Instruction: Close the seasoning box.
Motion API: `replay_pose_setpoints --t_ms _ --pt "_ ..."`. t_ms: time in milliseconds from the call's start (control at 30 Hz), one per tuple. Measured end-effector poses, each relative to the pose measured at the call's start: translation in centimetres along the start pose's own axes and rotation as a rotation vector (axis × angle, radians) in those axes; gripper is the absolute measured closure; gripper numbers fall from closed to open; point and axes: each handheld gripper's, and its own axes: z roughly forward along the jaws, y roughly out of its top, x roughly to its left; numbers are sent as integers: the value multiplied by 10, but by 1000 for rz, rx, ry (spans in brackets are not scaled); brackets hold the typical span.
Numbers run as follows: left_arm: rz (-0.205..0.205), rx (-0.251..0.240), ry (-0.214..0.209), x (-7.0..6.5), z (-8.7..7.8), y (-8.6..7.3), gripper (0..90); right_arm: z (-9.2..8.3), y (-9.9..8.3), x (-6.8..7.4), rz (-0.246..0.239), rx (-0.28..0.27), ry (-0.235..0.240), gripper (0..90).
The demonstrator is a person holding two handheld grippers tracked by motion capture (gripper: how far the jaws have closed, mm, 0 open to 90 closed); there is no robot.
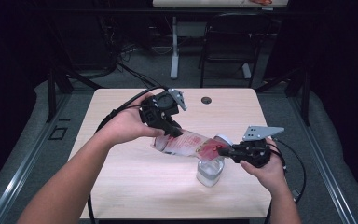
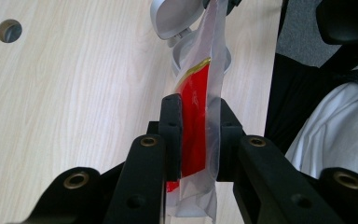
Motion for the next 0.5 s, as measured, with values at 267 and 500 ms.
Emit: replay_pose_setpoints --t_ms 267,500 --pt "6 -2 -7 0 0 1 784 -4 2 0 -8 -16 -8 799" --pt "6 18 -3 -2 5 4 784 -7 4 2 -15 -31 -10 778"
